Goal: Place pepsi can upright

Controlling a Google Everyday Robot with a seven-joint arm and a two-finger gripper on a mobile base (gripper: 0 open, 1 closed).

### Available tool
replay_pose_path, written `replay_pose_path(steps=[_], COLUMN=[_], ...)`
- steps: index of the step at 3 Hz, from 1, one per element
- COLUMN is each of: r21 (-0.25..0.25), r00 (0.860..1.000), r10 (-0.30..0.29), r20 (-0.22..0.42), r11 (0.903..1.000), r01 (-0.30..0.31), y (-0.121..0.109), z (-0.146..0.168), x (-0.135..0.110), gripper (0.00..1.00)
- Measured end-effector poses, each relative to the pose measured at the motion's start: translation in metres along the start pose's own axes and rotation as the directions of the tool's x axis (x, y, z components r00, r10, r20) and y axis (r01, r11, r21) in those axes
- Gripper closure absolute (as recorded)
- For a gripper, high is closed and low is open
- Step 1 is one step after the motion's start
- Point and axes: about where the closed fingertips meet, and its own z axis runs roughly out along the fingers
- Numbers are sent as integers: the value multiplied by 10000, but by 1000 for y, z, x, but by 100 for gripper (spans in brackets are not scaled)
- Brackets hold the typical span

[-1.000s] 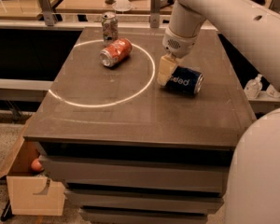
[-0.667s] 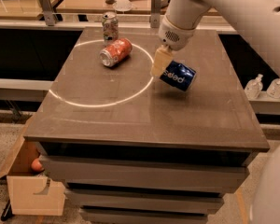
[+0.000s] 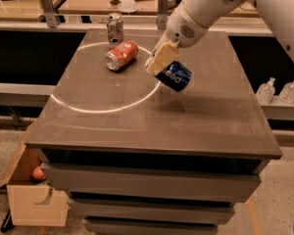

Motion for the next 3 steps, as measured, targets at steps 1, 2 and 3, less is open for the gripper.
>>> replay_pose_path(steps=[1, 2, 3], r21=[-1203, -1560, -1919], r00=[9499, 8674, 8081], r10=[-625, -926, -777], r20=[3061, 4888, 5839], r11=[9873, 9690, 9540], r01=[1037, 1913, 2304], y=[16, 26, 36], z=[8, 7, 11], x=[-20, -32, -26], gripper=[100, 100, 98])
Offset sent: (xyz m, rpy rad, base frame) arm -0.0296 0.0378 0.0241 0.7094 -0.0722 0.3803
